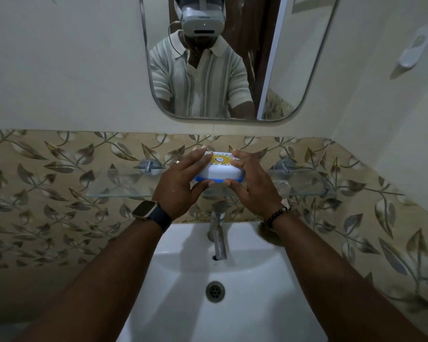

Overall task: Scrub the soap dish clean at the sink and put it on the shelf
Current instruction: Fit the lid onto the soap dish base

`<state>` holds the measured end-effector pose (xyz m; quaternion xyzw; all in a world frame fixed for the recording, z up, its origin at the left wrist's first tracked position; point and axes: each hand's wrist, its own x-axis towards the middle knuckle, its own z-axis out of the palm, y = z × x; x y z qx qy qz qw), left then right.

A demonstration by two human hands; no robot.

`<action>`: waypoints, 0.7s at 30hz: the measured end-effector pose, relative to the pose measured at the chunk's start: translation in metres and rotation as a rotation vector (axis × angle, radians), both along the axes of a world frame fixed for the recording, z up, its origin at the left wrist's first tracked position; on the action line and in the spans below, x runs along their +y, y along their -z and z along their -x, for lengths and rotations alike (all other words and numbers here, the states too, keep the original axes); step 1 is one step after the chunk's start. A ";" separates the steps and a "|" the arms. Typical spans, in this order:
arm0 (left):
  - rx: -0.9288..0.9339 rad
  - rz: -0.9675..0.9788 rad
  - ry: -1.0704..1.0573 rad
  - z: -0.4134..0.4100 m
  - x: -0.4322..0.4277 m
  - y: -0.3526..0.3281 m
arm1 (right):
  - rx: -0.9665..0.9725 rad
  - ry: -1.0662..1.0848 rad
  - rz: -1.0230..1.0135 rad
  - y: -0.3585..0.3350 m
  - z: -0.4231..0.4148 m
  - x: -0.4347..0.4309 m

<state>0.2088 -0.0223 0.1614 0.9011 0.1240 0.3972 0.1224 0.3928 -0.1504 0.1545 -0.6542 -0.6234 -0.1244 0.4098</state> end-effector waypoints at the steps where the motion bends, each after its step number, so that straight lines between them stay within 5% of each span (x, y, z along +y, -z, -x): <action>1: 0.012 0.002 -0.006 -0.002 0.001 0.002 | 0.005 0.015 0.015 0.002 -0.002 0.001; 14: 0.141 0.024 -0.053 -0.012 0.021 0.020 | -0.049 0.071 0.090 0.006 -0.010 0.012; 21: 0.046 -0.069 -0.009 -0.006 0.015 0.020 | -0.059 0.065 0.093 0.005 -0.007 0.007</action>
